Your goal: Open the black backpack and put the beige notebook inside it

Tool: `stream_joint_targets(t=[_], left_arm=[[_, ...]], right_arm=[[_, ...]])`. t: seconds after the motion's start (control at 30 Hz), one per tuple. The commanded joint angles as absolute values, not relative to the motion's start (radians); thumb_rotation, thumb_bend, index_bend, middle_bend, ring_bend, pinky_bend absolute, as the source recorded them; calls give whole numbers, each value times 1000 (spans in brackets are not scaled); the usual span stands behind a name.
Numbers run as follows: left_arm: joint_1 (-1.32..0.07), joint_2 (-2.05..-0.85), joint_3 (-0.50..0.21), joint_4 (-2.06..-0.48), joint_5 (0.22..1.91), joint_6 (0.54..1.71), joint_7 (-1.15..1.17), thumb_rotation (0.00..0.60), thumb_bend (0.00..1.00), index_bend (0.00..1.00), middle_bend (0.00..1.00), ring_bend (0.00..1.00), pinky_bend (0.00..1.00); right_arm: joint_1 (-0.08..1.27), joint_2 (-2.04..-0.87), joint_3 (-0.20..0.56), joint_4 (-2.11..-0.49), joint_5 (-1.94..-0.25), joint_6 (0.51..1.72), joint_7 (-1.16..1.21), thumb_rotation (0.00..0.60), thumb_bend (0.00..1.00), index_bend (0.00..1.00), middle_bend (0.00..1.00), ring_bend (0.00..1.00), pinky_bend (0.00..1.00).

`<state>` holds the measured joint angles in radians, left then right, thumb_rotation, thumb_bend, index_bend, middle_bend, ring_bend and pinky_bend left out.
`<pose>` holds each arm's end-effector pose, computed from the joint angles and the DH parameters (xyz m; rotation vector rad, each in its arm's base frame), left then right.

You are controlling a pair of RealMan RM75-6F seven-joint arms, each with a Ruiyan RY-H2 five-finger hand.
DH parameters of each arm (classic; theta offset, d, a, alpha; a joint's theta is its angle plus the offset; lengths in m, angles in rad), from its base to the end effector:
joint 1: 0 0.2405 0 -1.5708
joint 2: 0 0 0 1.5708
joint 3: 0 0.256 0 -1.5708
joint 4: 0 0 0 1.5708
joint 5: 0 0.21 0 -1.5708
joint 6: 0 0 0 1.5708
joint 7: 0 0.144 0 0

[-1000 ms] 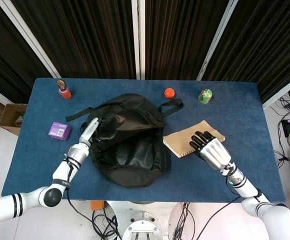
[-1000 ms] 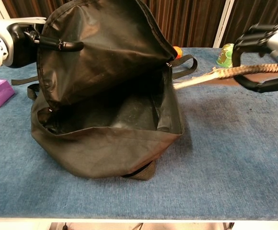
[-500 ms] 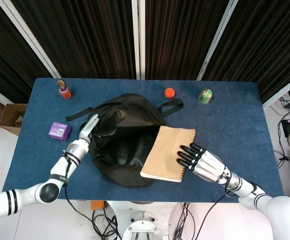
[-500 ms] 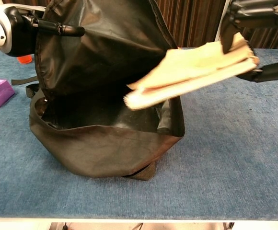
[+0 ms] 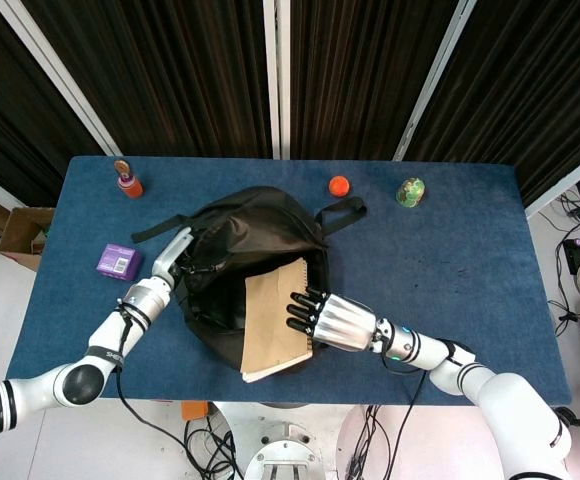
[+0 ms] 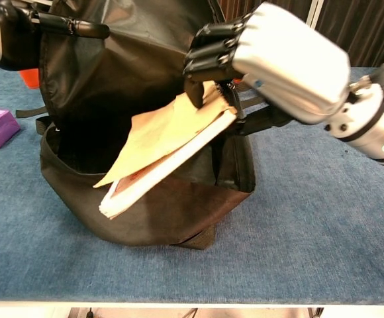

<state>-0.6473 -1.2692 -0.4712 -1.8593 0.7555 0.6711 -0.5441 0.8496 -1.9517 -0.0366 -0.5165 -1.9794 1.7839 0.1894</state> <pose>-0.1125 0.3403 0.0554 -1.0843 -2.2843 -1.4143 -0.1077 -0.3104 -0.0342 2.0552 0.1572 1.7508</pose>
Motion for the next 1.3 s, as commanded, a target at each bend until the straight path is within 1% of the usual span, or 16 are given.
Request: stream_joint_targets(t=[0.03,0.23,0.5,0.57,0.63,0.67,0.7,0.8,0.83,0.87,0.9,0.93,1.03,1.1,1.2,1.3], left_arm=[[-637,-1257,-474,-1865,768,652,-568,600,419,588,575,468,412],[-617,-1237,-484,-1871,802,609,-622,600,420,588,569,468,416],[-595,-1222,-492,-1877,856,577,-674,600,420,588,556,468,419],[-592,-1220,-492,-1879,868,575,-682,600,419,588,554,468,421],[-590,-1219,-492,-1879,875,574,-691,600,420,588,553,468,421],[-589,-1219,-492,-1880,878,573,-695,600,420,588,552,468,421],[-588,-1219,-492,-1879,881,573,-699,600,419,588,552,468,421],[-586,-1220,-488,-1875,890,573,-707,600,419,588,552,468,421],[-586,-1221,-487,-1872,891,574,-710,600,420,588,552,468,421],[-586,-1223,-485,-1868,890,575,-711,600,420,588,551,468,421],[-587,-1225,-484,-1864,890,578,-712,600,420,588,550,468,421],[-589,-1228,-481,-1857,889,581,-711,600,419,588,550,468,421],[-595,-1238,-472,-1840,888,593,-702,600,419,588,549,467,421],[-597,-1242,-464,-1833,889,600,-695,600,419,588,547,462,421],[-600,-1250,-449,-1820,897,616,-677,600,419,586,546,460,421],[-599,-1262,-425,-1809,928,637,-646,600,418,583,539,451,403]], right_arm=[[870,-2033,-30,-382,-1930,1688,255,600,629,850,590,418,681],[875,-2105,-23,-284,-1875,1588,275,600,628,850,592,418,677],[885,-2177,-9,-235,-1810,1460,232,600,613,851,599,410,671],[889,-2189,-6,-229,-1796,1427,201,600,606,845,593,404,659],[891,-2197,-3,-226,-1781,1386,162,600,596,814,575,398,622],[891,-2198,-4,-230,-1776,1369,153,600,593,791,563,390,603],[890,-2197,-4,-237,-1770,1354,147,600,588,738,534,365,568],[880,-2188,0,-258,-1748,1313,116,600,519,454,387,229,449],[873,-2181,4,-277,-1738,1300,115,600,457,280,302,163,388],[869,-2174,7,-293,-1731,1301,117,600,418,185,254,126,353],[864,-2167,10,-309,-1725,1307,119,600,363,72,181,71,300],[855,-2155,13,-335,-1718,1319,132,600,297,8,120,27,248],[830,-2118,14,-402,-1711,1367,172,600,191,0,62,0,193],[815,-2088,11,-444,-1714,1407,187,600,146,0,54,0,180],[784,-2022,-7,-533,-1729,1466,194,600,54,0,54,0,170],[742,-1932,-36,-655,-1751,1528,182,600,37,0,59,0,167]])
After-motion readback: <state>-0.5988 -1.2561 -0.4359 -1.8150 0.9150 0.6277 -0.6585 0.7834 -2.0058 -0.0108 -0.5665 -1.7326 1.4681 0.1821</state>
